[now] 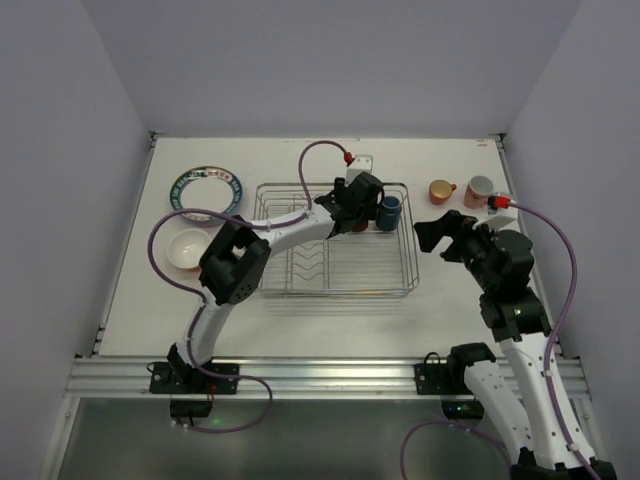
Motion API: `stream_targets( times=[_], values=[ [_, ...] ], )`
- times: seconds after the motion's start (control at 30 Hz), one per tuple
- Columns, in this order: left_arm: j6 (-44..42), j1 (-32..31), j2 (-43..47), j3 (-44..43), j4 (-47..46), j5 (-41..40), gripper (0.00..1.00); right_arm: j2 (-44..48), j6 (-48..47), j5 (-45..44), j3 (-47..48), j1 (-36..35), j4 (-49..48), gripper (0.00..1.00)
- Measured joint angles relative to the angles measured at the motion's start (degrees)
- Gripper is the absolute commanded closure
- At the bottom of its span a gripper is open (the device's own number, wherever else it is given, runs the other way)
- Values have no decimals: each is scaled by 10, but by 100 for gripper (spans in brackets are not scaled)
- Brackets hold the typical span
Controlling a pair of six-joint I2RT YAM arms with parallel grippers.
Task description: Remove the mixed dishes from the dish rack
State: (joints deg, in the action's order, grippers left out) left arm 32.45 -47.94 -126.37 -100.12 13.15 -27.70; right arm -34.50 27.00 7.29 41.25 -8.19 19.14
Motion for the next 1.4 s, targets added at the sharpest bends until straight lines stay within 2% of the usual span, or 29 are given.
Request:
stream_targets(
  times=[0.33, 0.53, 0.67, 0.77, 0.9, 0.93, 1.0, 1.1, 1.27, 1.4],
  values=[
    [-1, -6, 111, 95, -7, 0, 100, 1, 0, 14, -12, 0, -17, 1],
    [10, -10, 236, 155, -47, 83, 100, 0, 3, 40, -31, 0, -38, 1],
    [50, -10, 359, 253, -126, 148, 100, 1, 24, 127, -47, 0, -76, 1],
    [104, -10, 474, 357, -198, 188, 100, 9, 82, 216, -72, 0, -147, 2],
    [219, -10, 614, 509, -349, 223, 100, 35, 225, 320, -174, -3, -378, 9],
    [246, -10, 631, 534, -378, 228, 100, 33, 261, 338, -198, -8, -438, 15],
    [306, -12, 653, 587, -448, 235, 100, 14, 315, 358, -223, -28, -526, 19],
    [375, -13, 643, 631, -505, 249, 100, -13, 348, 362, -224, -70, -588, 26],
    [443, -15, 623, 650, -545, 260, 100, -2, 326, 335, -196, -142, -566, 31],
    [463, -21, 625, 653, -570, 258, 100, -2, 304, 310, -160, -174, -555, 35]
  ],
)
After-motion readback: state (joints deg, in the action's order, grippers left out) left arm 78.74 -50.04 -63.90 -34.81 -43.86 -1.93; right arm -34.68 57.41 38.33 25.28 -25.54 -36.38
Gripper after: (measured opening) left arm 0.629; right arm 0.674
